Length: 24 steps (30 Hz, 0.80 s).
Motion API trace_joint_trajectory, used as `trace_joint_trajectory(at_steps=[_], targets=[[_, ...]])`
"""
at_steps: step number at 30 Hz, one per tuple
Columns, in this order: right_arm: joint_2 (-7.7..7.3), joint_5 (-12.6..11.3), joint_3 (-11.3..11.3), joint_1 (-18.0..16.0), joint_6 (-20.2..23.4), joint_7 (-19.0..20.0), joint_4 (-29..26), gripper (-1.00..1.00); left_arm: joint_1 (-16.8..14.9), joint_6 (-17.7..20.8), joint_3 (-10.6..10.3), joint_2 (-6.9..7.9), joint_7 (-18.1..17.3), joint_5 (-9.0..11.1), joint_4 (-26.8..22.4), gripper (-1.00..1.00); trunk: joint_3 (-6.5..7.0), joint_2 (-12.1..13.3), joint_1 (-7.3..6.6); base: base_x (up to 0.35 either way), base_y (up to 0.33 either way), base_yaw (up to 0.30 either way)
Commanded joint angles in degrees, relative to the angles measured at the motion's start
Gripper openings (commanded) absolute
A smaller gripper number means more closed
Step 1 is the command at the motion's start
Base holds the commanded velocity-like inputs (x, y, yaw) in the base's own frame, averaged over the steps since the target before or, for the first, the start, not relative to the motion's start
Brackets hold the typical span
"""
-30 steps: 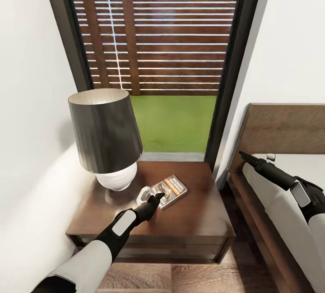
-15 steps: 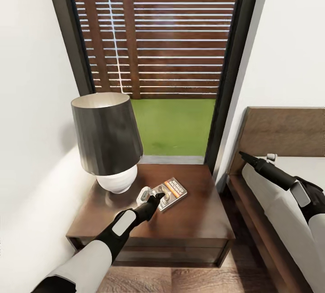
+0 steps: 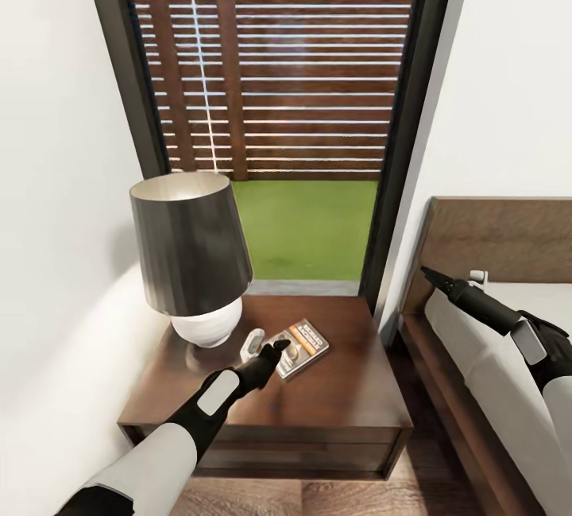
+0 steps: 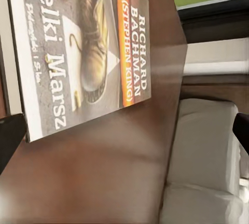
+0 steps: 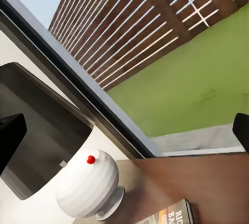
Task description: In the bedroom, move the book from the bed onto either nightstand, and place the two sandals side by side next to the bed.
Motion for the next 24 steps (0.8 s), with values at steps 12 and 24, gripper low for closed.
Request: trace_joint_trajectory(at_steps=[12, 24], targets=[[-0.01, -0.2, -0.1, 0.0, 0.5, 0.1, 0.0, 1.0, 0.0, 0.1, -0.1, 0.0, -0.1, 0.2, 0.0, 1.0, 2.11, 4.8, -2.65, 0.0, 0.0, 0.0], [-0.01, -0.2, -0.1, 0.0, 0.6, 0.1, 0.0, 1.0, 0.0, 0.1, -0.1, 0.0, -0.1, 0.2, 0.0, 1.0, 4.26, 9.6, -5.29, 0.0, 0.0, 0.0]])
